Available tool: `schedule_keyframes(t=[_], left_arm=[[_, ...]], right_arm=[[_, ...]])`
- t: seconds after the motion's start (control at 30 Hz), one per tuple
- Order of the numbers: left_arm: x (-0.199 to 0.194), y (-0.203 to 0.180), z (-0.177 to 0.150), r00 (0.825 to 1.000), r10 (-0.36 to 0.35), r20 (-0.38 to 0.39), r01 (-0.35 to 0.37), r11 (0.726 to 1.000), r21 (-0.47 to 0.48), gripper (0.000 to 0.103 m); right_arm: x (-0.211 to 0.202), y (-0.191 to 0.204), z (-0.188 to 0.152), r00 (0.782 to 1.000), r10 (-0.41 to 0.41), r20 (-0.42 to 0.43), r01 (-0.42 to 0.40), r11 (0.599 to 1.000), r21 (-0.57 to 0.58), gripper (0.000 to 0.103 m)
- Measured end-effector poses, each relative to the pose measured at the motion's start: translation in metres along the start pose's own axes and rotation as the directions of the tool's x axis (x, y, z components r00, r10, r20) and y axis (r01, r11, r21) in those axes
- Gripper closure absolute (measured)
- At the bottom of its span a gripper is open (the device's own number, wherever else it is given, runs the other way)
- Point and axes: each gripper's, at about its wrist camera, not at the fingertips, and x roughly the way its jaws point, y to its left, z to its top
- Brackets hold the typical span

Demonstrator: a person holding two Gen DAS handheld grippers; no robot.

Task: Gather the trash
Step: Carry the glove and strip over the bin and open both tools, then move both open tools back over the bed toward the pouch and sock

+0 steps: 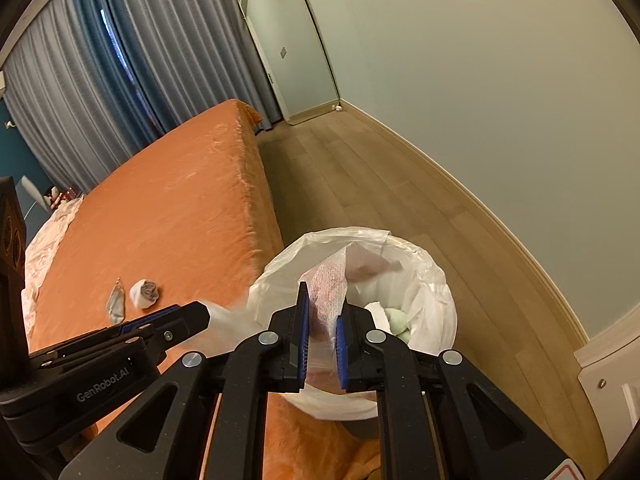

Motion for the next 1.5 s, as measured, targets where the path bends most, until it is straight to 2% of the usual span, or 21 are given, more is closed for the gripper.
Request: schedule_keyframes(t=[0.07,0.2,0.27,0.33,0.37,0.5,0.73,0.87,1.1,1.5], left_arm=[[0.002,0.002,0.002,1.000,0.007,0.007,-0.007,1.000,0.000,0.059],[0.004,0.008,0.004,0.999,0.032,0.011,-0.032,0.999,-0.003,0.057],[0.003,0.014,0.004,0.999,0.042,0.013,-0.042,0.999,-0.014,0.053],[0.001,0.022,0.002,0.998,0.062,0.021,-0.062,0.998,-0.025,0.049],[0.001,0.025,0.002,0.997,0.068,0.023,-0.067,0.997,-0.029,0.049],[-0.003,0.039,0.000,0.996,0.086,0.023,-0.085,0.995,-0.051,0.049],[-0.017,0.056,-0.005,0.995,0.093,0.032,-0.090,0.993,-0.082,0.048],[-0.025,0.063,-0.008,0.994,0.097,0.044,-0.093,0.992,-0.088,0.048],[-0.043,0.081,-0.014,0.992,0.110,0.056,-0.103,0.987,-0.121,0.048],[-0.073,0.122,-0.026,0.987,0.140,0.085,-0.122,0.975,-0.185,0.048]], right_arm=[[0.005,0.000,0.002,1.000,0.000,-0.004,0.000,1.000,0.001,0.092],[0.014,0.003,0.006,1.000,-0.001,-0.019,0.001,1.000,-0.001,0.089],[0.017,0.007,0.008,1.000,-0.008,-0.017,0.008,1.000,-0.004,0.086],[0.020,0.009,0.009,1.000,-0.012,-0.019,0.012,1.000,-0.011,0.077],[0.020,0.012,0.009,1.000,-0.017,-0.016,0.016,1.000,-0.014,0.067],[0.017,0.020,0.009,1.000,-0.020,-0.009,0.020,0.999,-0.034,0.059],[0.009,0.035,0.008,1.000,-0.018,-0.007,0.018,0.998,-0.063,0.057],[0.000,0.046,0.003,1.000,-0.020,0.000,0.020,0.996,-0.085,0.050],[-0.010,0.061,-0.005,1.000,-0.018,0.006,0.019,0.993,-0.115,0.044],[-0.021,0.106,-0.021,1.000,0.005,-0.007,-0.006,0.983,-0.183,0.043]])
